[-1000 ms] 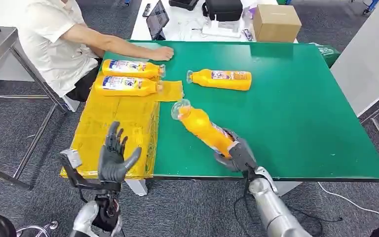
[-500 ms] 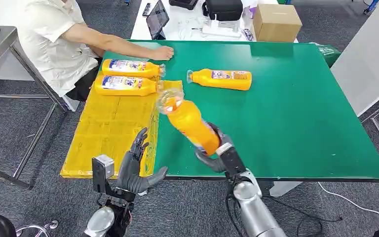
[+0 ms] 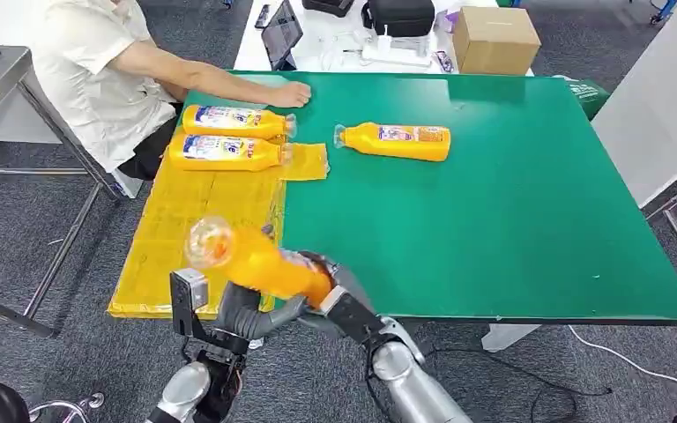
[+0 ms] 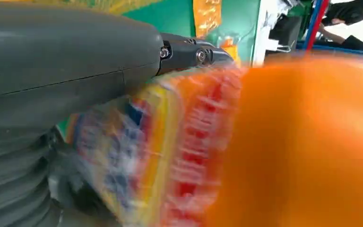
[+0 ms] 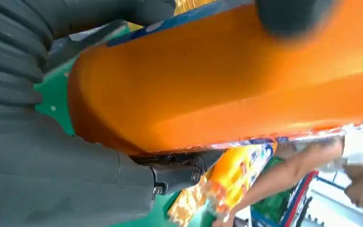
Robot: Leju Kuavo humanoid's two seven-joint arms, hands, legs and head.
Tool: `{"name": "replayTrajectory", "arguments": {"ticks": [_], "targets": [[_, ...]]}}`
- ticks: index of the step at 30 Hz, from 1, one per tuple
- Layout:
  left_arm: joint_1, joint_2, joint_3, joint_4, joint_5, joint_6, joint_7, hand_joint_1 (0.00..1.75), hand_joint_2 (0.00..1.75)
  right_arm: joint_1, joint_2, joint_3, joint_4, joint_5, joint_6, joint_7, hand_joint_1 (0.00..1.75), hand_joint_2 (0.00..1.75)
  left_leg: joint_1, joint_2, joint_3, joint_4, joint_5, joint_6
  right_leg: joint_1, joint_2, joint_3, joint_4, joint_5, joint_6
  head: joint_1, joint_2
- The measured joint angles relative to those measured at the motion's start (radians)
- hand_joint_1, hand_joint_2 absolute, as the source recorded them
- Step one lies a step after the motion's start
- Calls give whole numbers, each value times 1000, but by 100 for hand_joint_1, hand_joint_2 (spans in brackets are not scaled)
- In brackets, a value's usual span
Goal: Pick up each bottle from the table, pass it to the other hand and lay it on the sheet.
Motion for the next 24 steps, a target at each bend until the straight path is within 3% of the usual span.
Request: {"name": "replayTrajectory", "arguments": {"ticks": [15,16,17,21,22,23,24], "targets": [[3,-14,8,-17,247,-56,18,2,175,-32,24,97,83,49,-140,-26,175,175,0,0,0,0,0,0,0,0,0,0,0,0,0,0],[3,-14,9,-23,266,-65,22,63,175,-38,26,100,96,46,-148,-28,175,175,0,0,0,0,0,0,0,0,0,0,0,0,0,0],[4,-12,10,-27,284,-74,24,175,175,-44,29,101,108,45,-156,-33,175,175,0,0,0,0,0,0,0,0,0,0,0,0,0,0],[2,-8,20,-27,301,-83,24,175,175,-66,38,117,151,68,-194,-47,175,175,0,0,0,0,0,0,0,0,-1,0,0,0,0,0],[-1,-8,23,-22,303,-82,24,175,175,-72,40,120,160,76,-204,-48,150,175,0,0,0,0,0,0,0,0,-1,0,0,0,0,0],[-4,-8,27,-16,306,-81,23,175,175,-78,43,125,170,80,-211,-50,52,175,0,0,0,0,0,0,0,0,-1,0,0,0,0,0],[-7,-8,30,-9,311,-80,22,175,175,-84,46,129,178,82,-211,-51,0,175,0,1,0,0,0,0,0,0,-1,0,0,0,0,0]]}}
